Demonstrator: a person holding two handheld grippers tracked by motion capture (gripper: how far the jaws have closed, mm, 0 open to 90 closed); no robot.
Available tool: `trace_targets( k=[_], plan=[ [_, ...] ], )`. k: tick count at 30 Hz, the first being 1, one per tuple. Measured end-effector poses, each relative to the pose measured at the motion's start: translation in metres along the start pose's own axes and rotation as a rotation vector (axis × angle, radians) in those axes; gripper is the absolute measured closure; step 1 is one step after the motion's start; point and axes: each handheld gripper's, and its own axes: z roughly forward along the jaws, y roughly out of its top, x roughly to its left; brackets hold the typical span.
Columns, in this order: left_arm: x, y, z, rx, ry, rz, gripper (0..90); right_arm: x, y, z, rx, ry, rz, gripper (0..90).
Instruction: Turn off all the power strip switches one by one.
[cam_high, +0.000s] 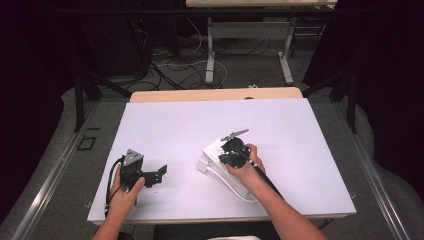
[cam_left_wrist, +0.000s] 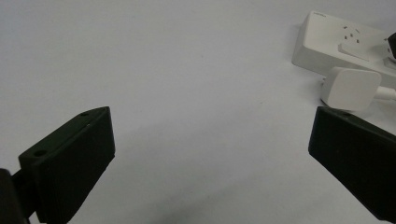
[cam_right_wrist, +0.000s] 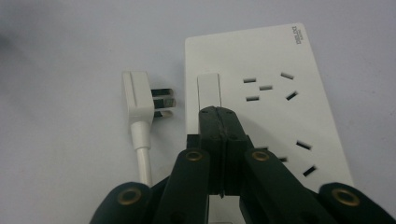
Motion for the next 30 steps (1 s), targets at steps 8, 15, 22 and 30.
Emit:
trace_targets(
  k=[8,15,22,30],
  plan=[
    [-0.0001,0.0001,0.0,0.0,-0.001,0.001,0.5,0.0006,-0.0003,0.0023,0.015,0.001,0.0,90.0],
    [-0.0002,0.0004,-0.0005,0.008,-0.003,0.002,0.5,0.0004,-0.0005,0.0014,0.024,0.003,0.002,90.0],
    [0.0,0.0003,-0.0003,0.01,-0.004,0.004,0.5,-0.0011,-0.0029,0.0025,-0.005,0.01,0.007,90.0],
    [-0.0002,0.0,0.0003,0.001,0.0,0.002,0.5,0.0002,-0.0033,0.0031,0.021,0.001,-0.002,90.0]
  ],
)
